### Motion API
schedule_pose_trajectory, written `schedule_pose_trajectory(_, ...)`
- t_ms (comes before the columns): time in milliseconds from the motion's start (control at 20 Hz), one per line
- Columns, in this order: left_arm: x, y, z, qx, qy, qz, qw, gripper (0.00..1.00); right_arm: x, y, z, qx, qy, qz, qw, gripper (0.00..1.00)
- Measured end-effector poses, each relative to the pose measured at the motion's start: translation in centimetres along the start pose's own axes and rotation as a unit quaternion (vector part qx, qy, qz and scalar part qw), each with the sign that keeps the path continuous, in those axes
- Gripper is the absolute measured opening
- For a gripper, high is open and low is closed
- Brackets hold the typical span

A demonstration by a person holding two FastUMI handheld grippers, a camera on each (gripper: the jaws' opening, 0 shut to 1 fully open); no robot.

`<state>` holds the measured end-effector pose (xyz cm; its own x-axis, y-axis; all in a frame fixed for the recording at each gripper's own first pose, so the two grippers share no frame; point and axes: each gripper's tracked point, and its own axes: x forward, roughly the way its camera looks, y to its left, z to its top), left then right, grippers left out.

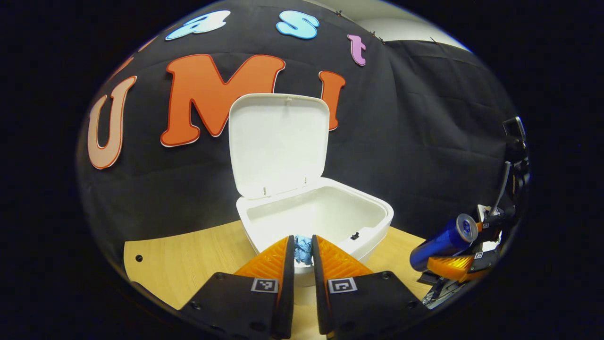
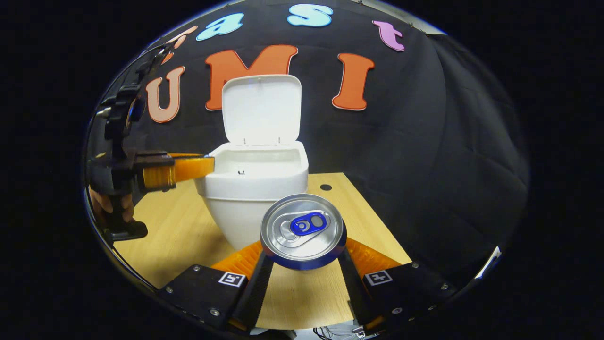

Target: Press the lid of the desktop garbage bin to open it, pick up the crumpled paper on the desktop and throw it into the bin, then pick up the pop can on the desktop and drop it into the bin, and finally close the garbage bin lid.

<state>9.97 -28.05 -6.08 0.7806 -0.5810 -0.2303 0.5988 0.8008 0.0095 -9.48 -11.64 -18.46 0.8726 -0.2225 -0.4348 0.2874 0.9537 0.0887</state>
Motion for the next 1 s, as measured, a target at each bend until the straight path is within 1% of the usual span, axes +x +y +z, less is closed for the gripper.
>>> schedule_pose_trajectory(100, 0.0, 0.0, 0.0, 0.007, 0.002, -0.005, 1.0, 0.27, 0.2, 0.3, 1.7, -0.008, -0.013, 0.009, 1.0, 0.77)
schedule_pose_trajectory(200, -0.2, 0.2, 0.1, 0.009, 0.003, -0.003, 1.0, 0.28, 0.4, 0.7, 3.4, -0.013, -0.022, 0.027, 0.999, 0.77)
schedule_pose_trajectory(300, -0.2, 0.2, 0.2, 0.014, 0.001, -0.007, 1.0, 0.38, 0.7, 0.6, 5.4, -0.03, -0.036, 0.028, 0.998, 0.77)
schedule_pose_trajectory(350, -0.2, 0.2, 0.2, 0.013, 0.001, -0.007, 1.0, 0.5, 0.7, 0.7, 6.4, -0.036, -0.045, 0.034, 0.998, 0.78)
schedule_pose_trajectory(400, -0.3, 0.2, 0.2, 0.012, -0.001, -0.006, 1.0, 0.52, 0.8, 1.1, 7.1, -0.039, -0.053, 0.043, 0.997, 0.77)
schedule_pose_trajectory(450, -0.4, 0.1, 0.3, 0.01, -0.003, -0.008, 1.0, 0.52, 0.8, 1.3, 7.6, -0.047, -0.057, 0.045, 0.996, 0.77)
schedule_pose_trajectory(500, -0.6, -0.1, 0.3, 0.008, -0.005, -0.009, 1.0, 0.56, 0.9, 1.2, 8.1, -0.055, -0.061, 0.043, 0.996, 0.77)
schedule_pose_trajectory(550, -0.7, 0.0, 0.3, 0.008, -0.007, -0.007, 1.0, 0.62, 1.1, 1.2, 8.7, -0.058, -0.064, 0.046, 0.995, 0.77)
schedule_pose_trajectory(700, -1.4, 0.2, 0.3, 0.019, -0.013, 0.0, 1.0, 0.72, 1.5, 1.4, 10.4, -0.058, -0.075, 0.061, 0.994, 0.77)
schedule_pose_trajectory(750, -1.6, 0.4, 0.2, 0.019, -0.014, 0.002, 1.0, 0.8, 1.7, 1.5, 11.0, -0.057, -0.078, 0.064, 0.993, 0.77)
schedule_pose_trajectory(800, -1.8, 0.6, 0.2, 0.017, -0.015, 0.007, 1.0, 0.8, 1.9, 1.4, 11.4, -0.056, -0.079, 0.066, 0.993, 0.77)
schedule_pose_trajectory(850, -2.1, 0.9, 0.1, 0.015, -0.014, 0.012, 1.0, 0.86, 2.1, 1.4, 11.9, -0.057, -0.083, 0.068, 0.993, 0.77)
schedule_pose_trajectory(1000, -3.0, 1.3, -0.1, 0.012, -0.013, 0.022, 1.0, 0.94, 2.8, 1.9, 13.4, -0.062, -0.097, 0.083, 0.99, 0.77)
